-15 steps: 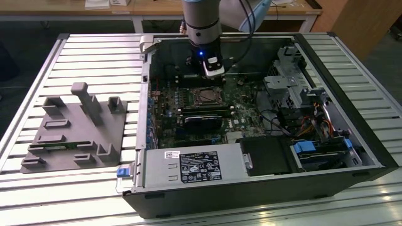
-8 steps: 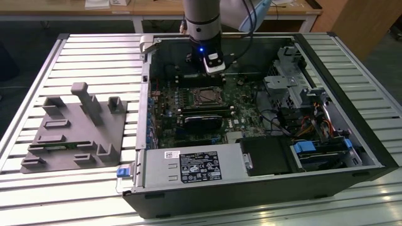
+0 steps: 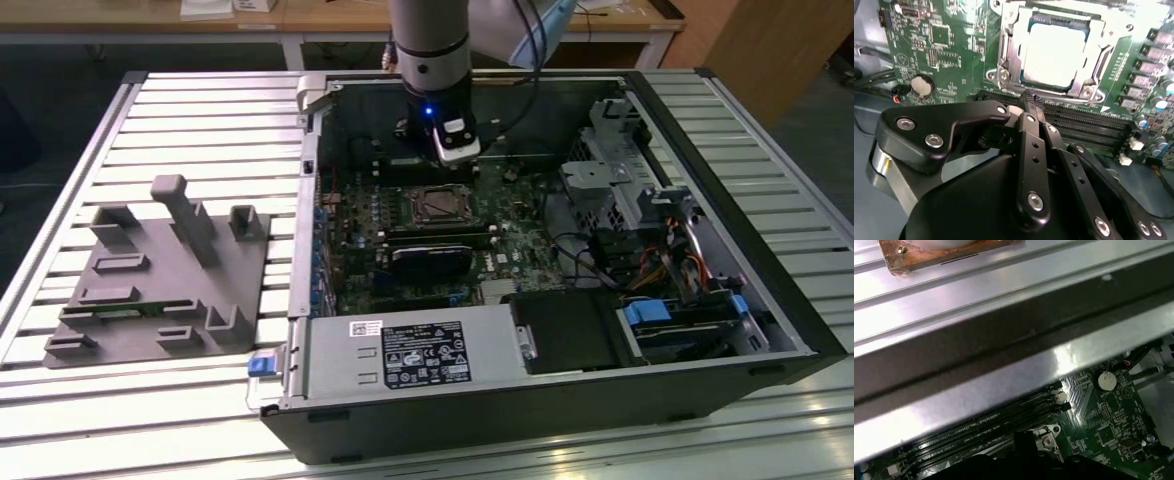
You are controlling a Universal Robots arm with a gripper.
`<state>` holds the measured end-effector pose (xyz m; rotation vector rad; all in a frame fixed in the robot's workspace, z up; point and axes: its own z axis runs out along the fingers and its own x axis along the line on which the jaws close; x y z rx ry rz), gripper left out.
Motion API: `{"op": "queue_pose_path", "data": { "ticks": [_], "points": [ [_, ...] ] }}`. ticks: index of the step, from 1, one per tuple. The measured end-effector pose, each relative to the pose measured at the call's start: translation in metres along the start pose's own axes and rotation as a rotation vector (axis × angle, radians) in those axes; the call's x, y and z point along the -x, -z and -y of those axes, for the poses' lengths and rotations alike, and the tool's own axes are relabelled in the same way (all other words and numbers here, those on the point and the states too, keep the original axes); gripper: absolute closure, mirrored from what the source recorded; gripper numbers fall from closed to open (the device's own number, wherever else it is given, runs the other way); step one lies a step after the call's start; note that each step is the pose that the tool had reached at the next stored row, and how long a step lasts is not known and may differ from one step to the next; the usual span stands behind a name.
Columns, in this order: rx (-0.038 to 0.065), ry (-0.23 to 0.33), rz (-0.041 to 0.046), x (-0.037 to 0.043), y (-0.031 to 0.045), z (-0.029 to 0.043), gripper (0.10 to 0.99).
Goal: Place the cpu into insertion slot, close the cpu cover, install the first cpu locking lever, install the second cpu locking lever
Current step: 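Install the first cpu locking lever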
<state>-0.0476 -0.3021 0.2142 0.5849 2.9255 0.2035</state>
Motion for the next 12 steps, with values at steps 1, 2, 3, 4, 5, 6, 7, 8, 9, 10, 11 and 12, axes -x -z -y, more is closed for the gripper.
{"op": "queue_pose_path", "data": {
  "ticks": [1, 2, 3, 4, 5, 6, 7, 8, 9, 10, 11, 12],
  "points": [
    [0.000, 0.000, 0.0000, 0.0007, 0.0002, 0.0015, 0.980],
    [0.000, 0.000, 0.0001, 0.0012, 0.0003, 0.0027, 0.980],
    [0.000, 0.000, 0.0001, 0.0015, 0.0004, 0.0035, 0.980],
    [-0.001, 0.000, 0.0002, 0.0018, 0.0005, 0.0041, 0.980],
    [-0.001, 0.000, 0.0003, 0.0019, 0.0005, 0.0044, 0.980],
    [-0.001, 0.000, 0.0003, 0.0019, 0.0008, 0.0045, 0.980],
    [-0.001, 0.000, 0.0003, 0.0020, 0.0014, 0.0044, 0.980],
    [-0.001, 0.000, 0.0006, 0.0021, 0.0022, 0.0043, 0.980],
    [-0.002, 0.001, 0.0009, 0.0023, 0.0035, 0.0041, 0.980],
    [-0.004, 0.001, 0.0014, 0.0025, 0.0048, 0.0038, 0.980],
    [-0.006, 0.001, 0.0022, 0.0027, 0.0061, 0.0036, 0.980],
    [-0.008, 0.002, 0.0031, 0.0028, 0.0072, 0.0035, 0.980]
  ]
}}
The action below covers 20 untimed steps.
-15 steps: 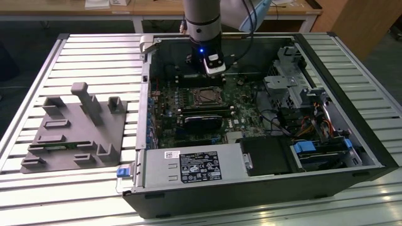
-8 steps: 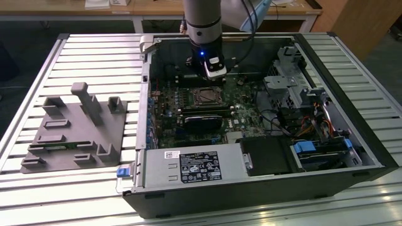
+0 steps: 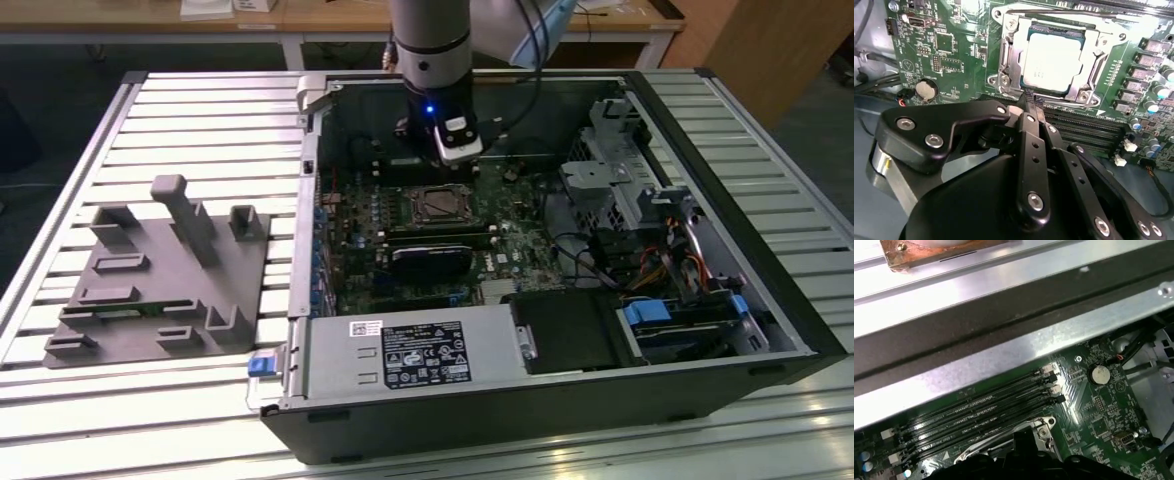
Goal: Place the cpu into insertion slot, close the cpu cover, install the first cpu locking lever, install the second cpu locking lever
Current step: 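Install the first cpu locking lever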
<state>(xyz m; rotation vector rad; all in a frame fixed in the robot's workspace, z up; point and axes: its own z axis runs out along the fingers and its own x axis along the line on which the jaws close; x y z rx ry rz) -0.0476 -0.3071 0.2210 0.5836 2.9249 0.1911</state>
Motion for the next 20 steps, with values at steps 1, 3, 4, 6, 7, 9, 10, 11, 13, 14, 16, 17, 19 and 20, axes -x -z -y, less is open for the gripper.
{"op": "queue_pose_path", "data": {
  "ticks": [1, 3, 4, 6, 7, 9, 10, 11, 13, 14, 16, 17, 19, 20],
  "points": [
    [-0.002, 0.000, 0.0010, 0.0001, 0.0008, -0.0001, 0.980],
    [-0.009, 0.002, 0.0036, 0.0003, 0.0019, -0.0003, 0.980],
    [-0.015, 0.003, 0.0051, 0.0003, 0.0023, -0.0003, 0.980],
    [-0.034, 0.005, 0.0088, 0.0004, 0.0026, -0.0002, 0.980],
    [-0.048, 0.007, 0.0124, 0.0004, 0.0026, -0.0003, 0.980],
    [-0.072, 0.011, 0.0176, 0.0004, 0.0026, -0.0002, 0.980],
    [-0.083, 0.012, 0.0192, 0.0005, 0.0026, -0.0002, 0.980],
    [-0.094, 0.014, 0.0205, 0.0006, 0.0026, -0.0002, 0.980],
    [-0.109, 0.016, 0.0200, 0.0008, 0.0024, 0.0000, 0.980],
    [-0.111, 0.016, 0.0181, 0.0010, 0.0023, 0.0003, 0.980],
    [-0.113, 0.016, 0.0132, 0.0014, 0.0021, 0.0014, 0.980],
    [-0.114, 0.016, 0.0111, 0.0017, 0.0020, 0.0021, 0.980],
    [-0.116, 0.015, 0.0072, 0.0024, 0.0019, 0.0040, 0.980],
    [-0.117, 0.015, 0.0053, 0.0029, 0.0018, 0.0052, 0.980]
  ]
}}
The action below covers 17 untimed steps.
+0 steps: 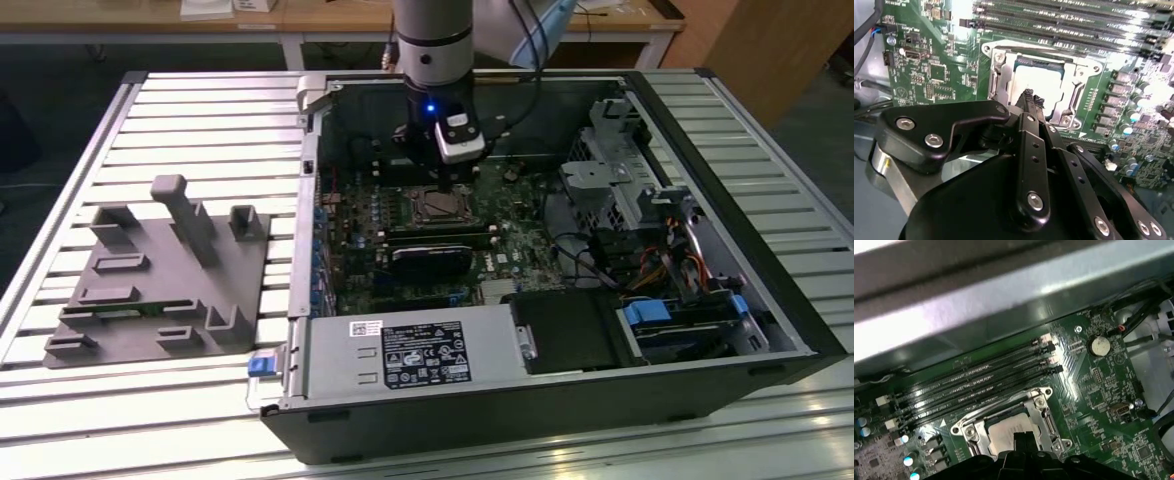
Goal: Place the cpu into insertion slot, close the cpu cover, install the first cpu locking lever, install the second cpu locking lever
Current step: 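Install the first cpu locking lever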
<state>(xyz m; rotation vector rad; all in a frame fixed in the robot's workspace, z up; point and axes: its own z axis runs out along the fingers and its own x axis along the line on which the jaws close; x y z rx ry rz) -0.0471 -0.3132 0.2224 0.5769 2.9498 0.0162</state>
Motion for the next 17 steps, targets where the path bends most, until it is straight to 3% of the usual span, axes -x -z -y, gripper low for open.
{"op": "queue_pose_path", "data": {
  "ticks": [3, 9, 14, 17],
  "points": [
    [-0.003, 0.000, -0.0055, 0.0010, -0.0006, 0.0025, 0.980],
    [-0.006, 0.001, -0.0058, 0.0011, -0.0006, 0.0026, 0.980],
    [-0.010, 0.001, -0.0167, 0.0068, -0.0016, 0.0028, 0.980],
    [-0.010, 0.000, -0.0168, 0.0069, -0.0016, 0.0029, 0.980]
  ]
}}
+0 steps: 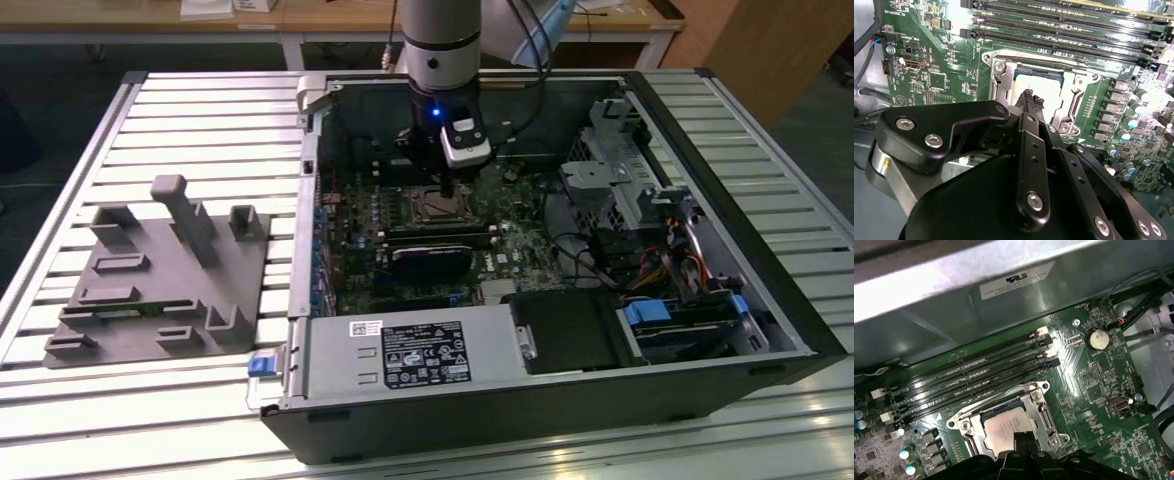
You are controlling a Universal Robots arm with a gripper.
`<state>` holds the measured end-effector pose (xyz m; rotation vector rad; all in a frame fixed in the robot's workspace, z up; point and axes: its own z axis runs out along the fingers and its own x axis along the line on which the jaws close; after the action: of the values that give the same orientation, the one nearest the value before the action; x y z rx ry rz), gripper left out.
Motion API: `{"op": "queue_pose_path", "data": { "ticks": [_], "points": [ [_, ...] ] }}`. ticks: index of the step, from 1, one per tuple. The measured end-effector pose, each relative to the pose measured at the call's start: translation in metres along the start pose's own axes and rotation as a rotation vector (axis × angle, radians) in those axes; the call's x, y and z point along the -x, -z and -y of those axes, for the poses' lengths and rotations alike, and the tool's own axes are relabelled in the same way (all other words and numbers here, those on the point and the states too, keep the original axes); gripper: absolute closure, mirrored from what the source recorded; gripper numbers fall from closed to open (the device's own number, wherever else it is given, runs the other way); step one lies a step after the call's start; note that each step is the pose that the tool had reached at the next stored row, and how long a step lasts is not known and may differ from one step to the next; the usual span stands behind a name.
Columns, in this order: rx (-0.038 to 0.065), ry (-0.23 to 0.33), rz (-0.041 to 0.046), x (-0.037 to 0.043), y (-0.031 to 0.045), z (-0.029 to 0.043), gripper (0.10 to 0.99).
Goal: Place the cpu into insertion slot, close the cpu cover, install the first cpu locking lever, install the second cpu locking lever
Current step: 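Install the first cpu locking lever, then install the second cpu locking lever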
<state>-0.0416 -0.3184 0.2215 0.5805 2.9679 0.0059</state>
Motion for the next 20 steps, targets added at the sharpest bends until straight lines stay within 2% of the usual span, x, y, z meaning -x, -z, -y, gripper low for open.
{"op": "queue_pose_path", "data": {
  "ticks": [4, 10, 20],
  "points": [
    [0.000, 0.000, -0.0001, 0.0001, 0.0008, 0.0001, 0.980],
    [0.000, 0.000, 0.0000, 0.0011, 0.0098, -0.0002, 0.980],
    [0.000, 0.000, 0.0000, 0.0012, 0.0105, -0.0002, 0.980]
  ]
}}
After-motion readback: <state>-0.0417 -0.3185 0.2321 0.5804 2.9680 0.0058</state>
